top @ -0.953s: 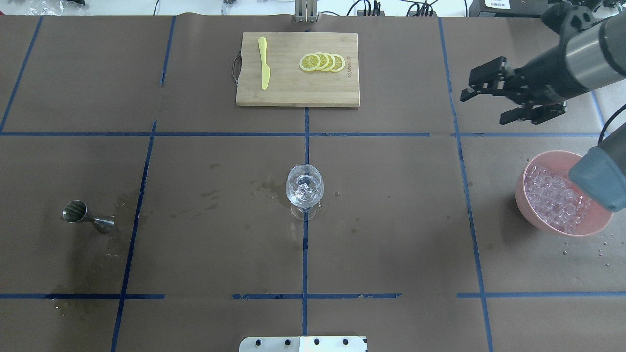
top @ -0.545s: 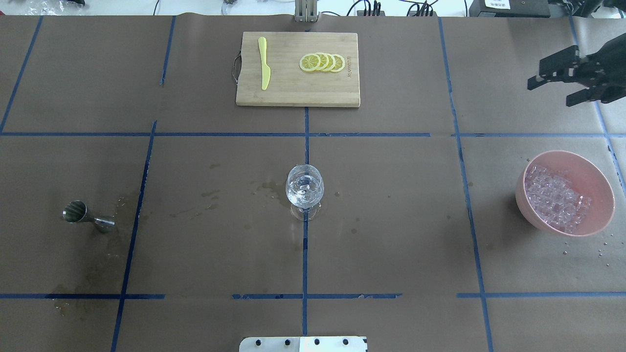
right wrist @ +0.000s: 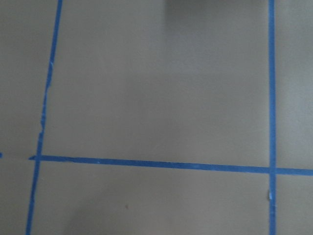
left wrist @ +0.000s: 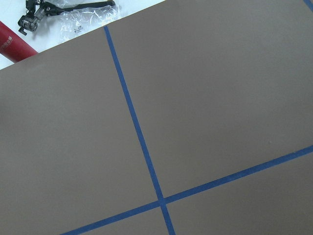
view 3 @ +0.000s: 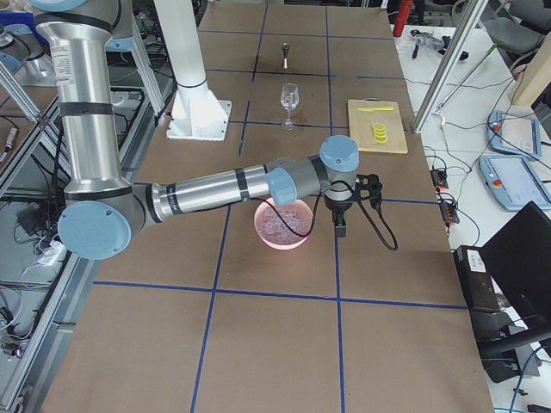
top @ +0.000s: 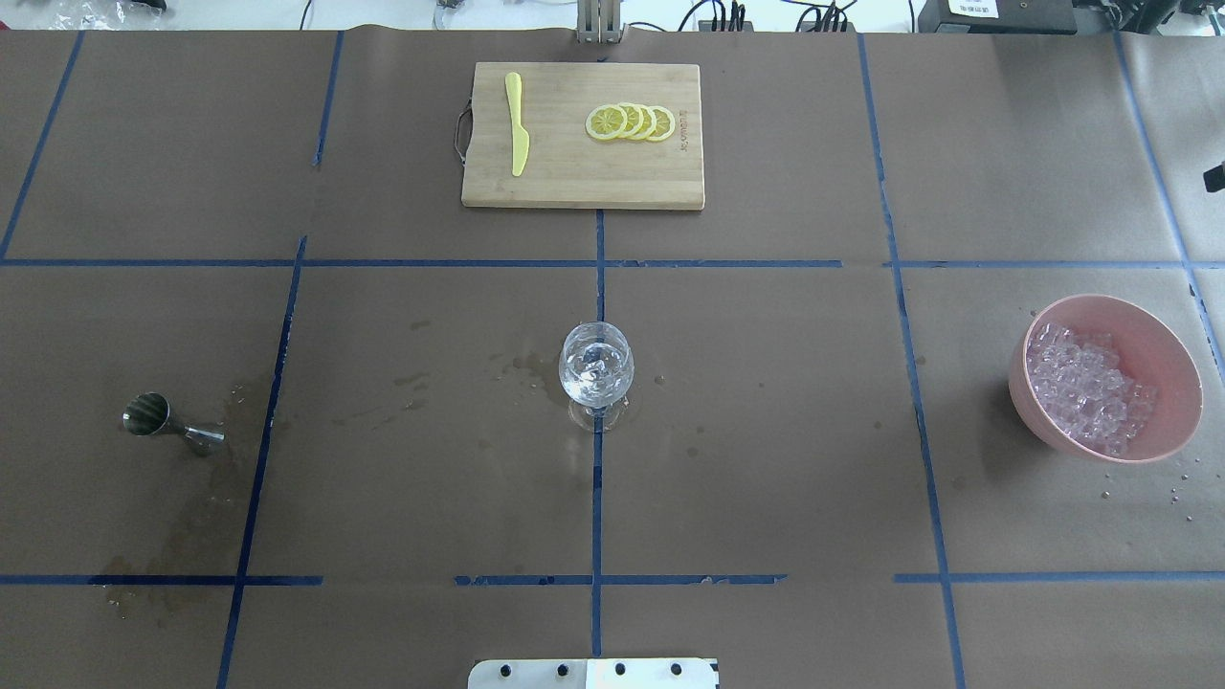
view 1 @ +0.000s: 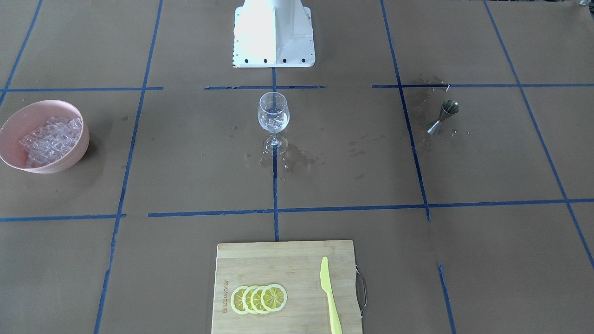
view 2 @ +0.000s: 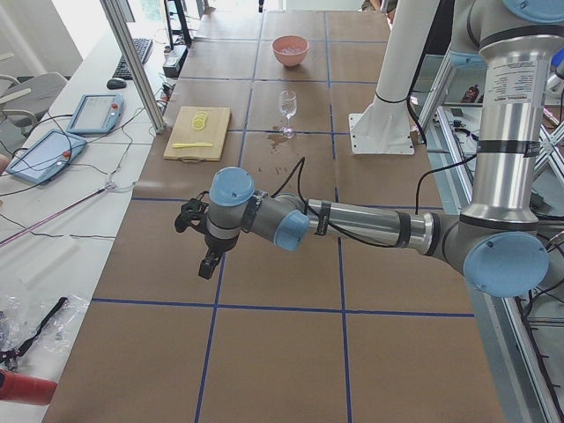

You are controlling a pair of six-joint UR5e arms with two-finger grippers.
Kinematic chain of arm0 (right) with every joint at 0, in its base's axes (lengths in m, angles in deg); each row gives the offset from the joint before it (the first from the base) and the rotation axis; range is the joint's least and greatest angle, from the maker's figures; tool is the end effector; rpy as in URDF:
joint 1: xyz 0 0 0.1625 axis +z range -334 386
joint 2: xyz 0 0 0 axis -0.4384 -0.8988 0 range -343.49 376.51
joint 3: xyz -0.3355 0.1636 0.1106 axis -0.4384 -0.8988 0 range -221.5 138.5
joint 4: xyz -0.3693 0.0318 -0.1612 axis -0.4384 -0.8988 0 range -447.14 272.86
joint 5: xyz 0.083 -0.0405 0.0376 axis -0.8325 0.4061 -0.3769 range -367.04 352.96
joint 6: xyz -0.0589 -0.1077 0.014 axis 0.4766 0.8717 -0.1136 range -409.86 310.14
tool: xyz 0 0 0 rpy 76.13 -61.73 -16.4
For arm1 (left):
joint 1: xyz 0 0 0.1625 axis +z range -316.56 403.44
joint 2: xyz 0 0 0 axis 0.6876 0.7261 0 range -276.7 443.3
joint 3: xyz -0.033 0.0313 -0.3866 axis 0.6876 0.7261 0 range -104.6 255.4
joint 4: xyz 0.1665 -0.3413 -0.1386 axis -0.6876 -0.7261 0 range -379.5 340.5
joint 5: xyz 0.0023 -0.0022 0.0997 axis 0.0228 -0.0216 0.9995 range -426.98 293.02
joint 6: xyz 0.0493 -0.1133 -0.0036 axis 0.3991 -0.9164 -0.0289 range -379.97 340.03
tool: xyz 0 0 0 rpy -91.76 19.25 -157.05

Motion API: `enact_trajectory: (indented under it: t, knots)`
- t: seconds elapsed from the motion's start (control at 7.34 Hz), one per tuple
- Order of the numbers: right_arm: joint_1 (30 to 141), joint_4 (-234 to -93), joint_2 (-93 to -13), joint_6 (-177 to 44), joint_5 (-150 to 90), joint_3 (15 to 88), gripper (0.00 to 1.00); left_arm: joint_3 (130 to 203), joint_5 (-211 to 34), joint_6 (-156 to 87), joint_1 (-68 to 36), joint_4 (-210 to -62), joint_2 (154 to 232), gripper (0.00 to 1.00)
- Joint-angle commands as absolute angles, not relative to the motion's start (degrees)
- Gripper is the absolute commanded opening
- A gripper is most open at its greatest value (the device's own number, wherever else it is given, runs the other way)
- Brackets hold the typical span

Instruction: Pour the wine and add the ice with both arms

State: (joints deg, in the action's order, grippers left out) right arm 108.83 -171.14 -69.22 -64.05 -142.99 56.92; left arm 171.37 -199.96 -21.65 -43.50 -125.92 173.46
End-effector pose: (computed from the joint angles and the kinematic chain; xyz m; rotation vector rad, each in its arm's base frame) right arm -0.0211 -0.5247 0.5163 0.1560 -0.8375 -0.0158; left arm -0.0219 -0.5093 0.5563 0.3439 0.7554 0.1702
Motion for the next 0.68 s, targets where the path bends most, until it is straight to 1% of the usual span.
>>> enact_trajectory:
  t: [0.0, 0.14, 0.41, 0.54]
  knots:
    - [110.4, -177.7, -69.7, -52.2, -141.7, 55.0, 1.0, 171.9, -203.7, -21.1, -43.9, -124.2, 169.1, 1.0]
    - [110.4, -177.7, -69.9, -52.1, -140.7, 55.0, 1.0, 174.4, -203.2, -21.7, -43.9, -126.1, 165.7, 1.0]
    - [110.4, -177.7, -70.1, -52.1, -140.6, 55.0, 1.0, 174.7, -202.4, -21.5, -43.9, -126.4, 164.7, 1.0]
    - [110.4, -177.7, -70.2, -52.0, -140.8, 55.0, 1.0, 173.0, -199.3, -21.7, -43.7, -126.1, 165.9, 1.0]
